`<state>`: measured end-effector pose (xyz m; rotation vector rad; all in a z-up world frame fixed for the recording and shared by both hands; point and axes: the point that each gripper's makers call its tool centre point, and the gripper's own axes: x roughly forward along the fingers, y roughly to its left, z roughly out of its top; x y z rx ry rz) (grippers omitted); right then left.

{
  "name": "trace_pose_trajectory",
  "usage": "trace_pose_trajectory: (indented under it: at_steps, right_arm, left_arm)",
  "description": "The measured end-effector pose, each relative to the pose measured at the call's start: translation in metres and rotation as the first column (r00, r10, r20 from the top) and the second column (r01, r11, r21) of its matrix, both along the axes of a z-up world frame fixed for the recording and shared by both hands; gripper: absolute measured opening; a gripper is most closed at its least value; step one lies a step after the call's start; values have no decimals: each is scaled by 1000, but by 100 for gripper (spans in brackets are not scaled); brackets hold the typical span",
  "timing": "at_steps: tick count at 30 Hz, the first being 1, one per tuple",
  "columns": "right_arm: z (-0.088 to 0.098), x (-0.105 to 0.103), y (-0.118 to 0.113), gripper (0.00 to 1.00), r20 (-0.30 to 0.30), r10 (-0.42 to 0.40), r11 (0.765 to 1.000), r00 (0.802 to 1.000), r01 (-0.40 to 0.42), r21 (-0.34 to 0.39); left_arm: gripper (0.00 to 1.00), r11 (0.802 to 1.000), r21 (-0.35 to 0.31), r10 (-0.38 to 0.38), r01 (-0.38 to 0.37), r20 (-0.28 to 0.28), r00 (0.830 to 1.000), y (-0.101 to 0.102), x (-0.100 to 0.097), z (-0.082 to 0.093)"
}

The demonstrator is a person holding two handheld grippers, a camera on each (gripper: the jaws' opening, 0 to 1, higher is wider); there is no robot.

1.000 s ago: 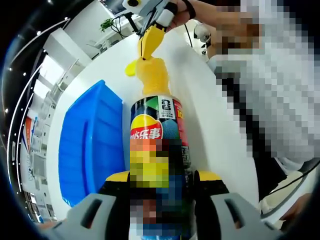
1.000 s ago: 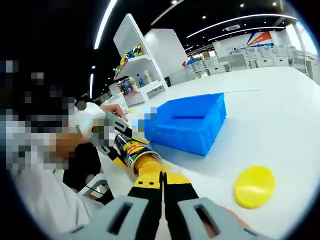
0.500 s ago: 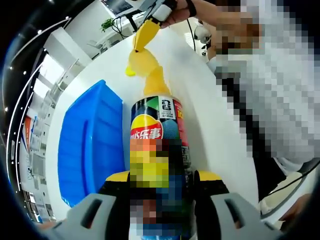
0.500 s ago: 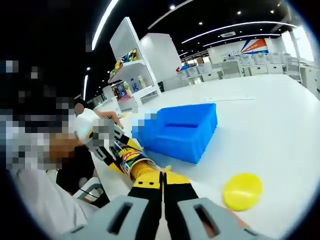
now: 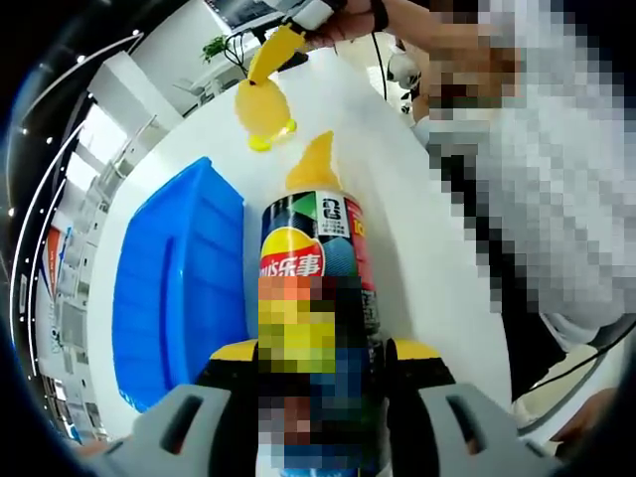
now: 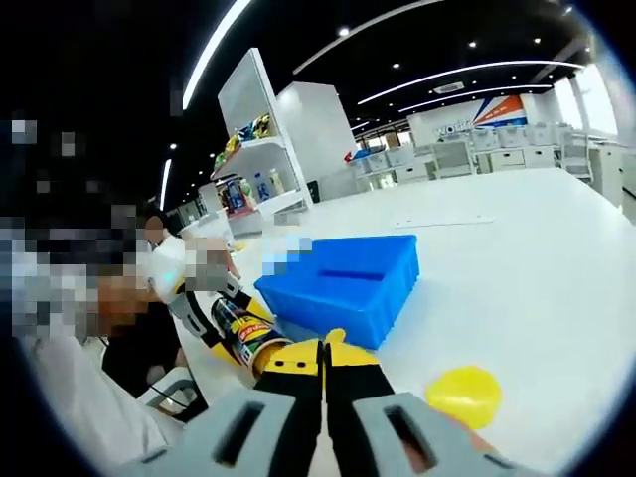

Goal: Open the lid of the chip container on the table, take out the chips, place them into the box in front of the container, and close the lid

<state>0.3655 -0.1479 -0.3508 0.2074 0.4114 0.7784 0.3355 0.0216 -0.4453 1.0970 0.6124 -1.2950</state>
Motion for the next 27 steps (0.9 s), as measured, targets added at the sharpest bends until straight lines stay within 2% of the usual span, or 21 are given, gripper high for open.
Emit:
trace_pose_trajectory:
  at_steps: [2,9,24,27]
  right_arm:
    - [5,1,2,1,-3,6,999,1000,-6,43]
    - [14,16,3,1,-4,-9,994,1000,9,110]
    - [35,63,26,1,-3,-29,988,1000,29,153]
    - [36,69,40,1,-19,-26,986,999,28,166]
  left_arm:
    - [49,1000,3,0,0,-1,1000,0,-1,0]
    - [49,1000,6,1,-1,-5,1000,-2,-4,0]
    - [49,1000,-3,7,-8,-20,1000,-3,-3,0]
    - [49,1000,-6,9,-9,-24,1000,-2,-3,0]
